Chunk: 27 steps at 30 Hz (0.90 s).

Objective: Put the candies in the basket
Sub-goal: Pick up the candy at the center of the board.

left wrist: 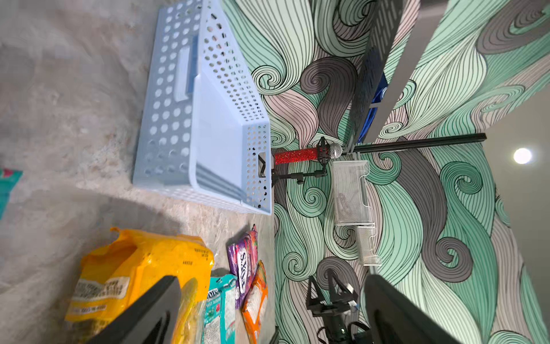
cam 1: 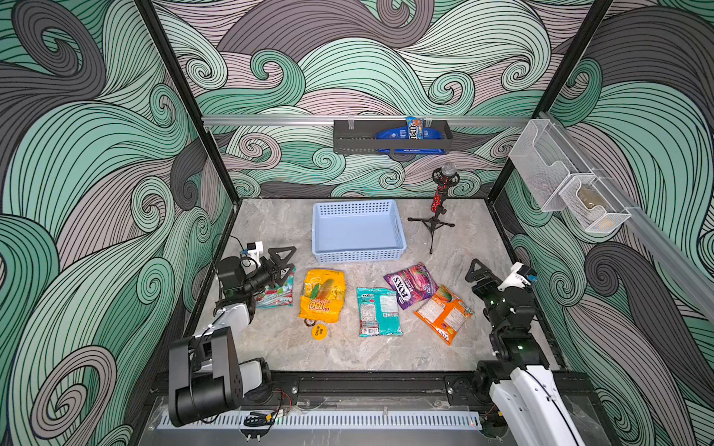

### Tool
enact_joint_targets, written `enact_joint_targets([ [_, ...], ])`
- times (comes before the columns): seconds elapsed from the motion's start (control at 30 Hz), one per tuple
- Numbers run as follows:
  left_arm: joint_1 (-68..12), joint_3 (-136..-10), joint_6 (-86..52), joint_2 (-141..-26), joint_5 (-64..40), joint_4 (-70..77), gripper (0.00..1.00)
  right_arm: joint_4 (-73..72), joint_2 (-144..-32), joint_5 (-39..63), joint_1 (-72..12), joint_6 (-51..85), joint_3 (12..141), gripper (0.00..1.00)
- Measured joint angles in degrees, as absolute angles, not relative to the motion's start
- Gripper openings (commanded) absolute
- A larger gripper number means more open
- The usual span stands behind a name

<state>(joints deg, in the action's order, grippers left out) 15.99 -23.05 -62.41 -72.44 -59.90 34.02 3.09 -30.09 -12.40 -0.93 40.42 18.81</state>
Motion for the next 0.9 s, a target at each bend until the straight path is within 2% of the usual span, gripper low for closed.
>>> enact_joint_targets([
  [0.13,16.0,-27.8,-53.1,-71.1,-58.1,19.2,0.98,6.0,-37.8,-10.6,-7.6,40.1,23.7,0.99],
  [0.37,15.4,-35.2,-40.4,-55.4,-41.4,1.9,0.99,5.1,-55.3,-10.0,-34.5,40.9,33.1,0.91],
  [0.47,15.3,-37.0,-36.0,-51.8,-37.8,-1.7,0.99,3.6,-65.0,-7.6,-41.8,40.9,38.1,0.91],
  [0.7,15.2,-45.0,-27.1,-55.7,-34.0,-12.4,0.99,-1.1,-81.5,-5.5,-54.3,43.9,47.8,0.86],
  [0.9,15.2,-42.2,-26.9,-54.6,-29.8,-17.4,0.99,-7.8,-91.2,-4.4,-58.1,49.3,49.4,0.7],
])
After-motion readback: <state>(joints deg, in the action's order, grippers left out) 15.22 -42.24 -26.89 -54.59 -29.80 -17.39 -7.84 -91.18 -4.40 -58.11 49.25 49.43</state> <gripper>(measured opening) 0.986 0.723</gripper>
